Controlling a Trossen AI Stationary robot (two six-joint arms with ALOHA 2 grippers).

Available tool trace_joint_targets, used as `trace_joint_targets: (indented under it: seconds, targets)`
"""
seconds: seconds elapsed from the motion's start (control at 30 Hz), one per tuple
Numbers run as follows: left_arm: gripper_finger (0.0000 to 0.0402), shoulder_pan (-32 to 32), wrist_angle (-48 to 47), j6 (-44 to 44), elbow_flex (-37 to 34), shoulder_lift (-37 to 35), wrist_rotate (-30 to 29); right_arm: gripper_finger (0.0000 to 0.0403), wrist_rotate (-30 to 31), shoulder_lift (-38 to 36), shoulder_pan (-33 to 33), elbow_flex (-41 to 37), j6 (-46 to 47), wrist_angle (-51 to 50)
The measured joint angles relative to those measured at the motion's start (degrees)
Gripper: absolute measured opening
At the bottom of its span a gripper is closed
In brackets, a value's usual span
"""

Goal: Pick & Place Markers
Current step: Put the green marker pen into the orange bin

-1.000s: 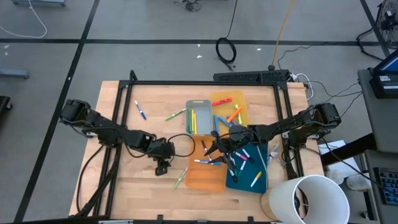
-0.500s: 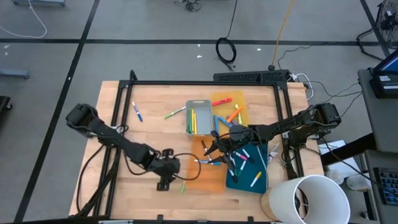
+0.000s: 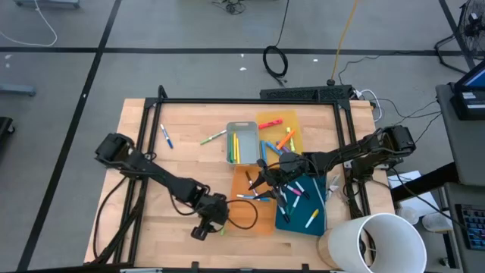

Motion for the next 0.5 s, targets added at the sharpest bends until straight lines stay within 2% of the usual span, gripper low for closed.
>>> trace_joint_targets:
  seconds: [0.1,0.27,0.5]
  targets:
    - [0.0174,1.08,2.78,2.41,0.00,1.89,5.03,0.0158,0.00,0.00,0.00,0.00,-0.08,0.01]
    - [0.0133,2.69,6.72,6.01,-0.04,3.47,11.18,0.0157,0.00,0.00,0.00,0.00,-0.08,-0.07]
    - [0.0099,4.68,5.26,15.44,-0.04,3.49,11.45,0.0156,0.00,0.00,0.00,-0.02,-0.03,-0.47]
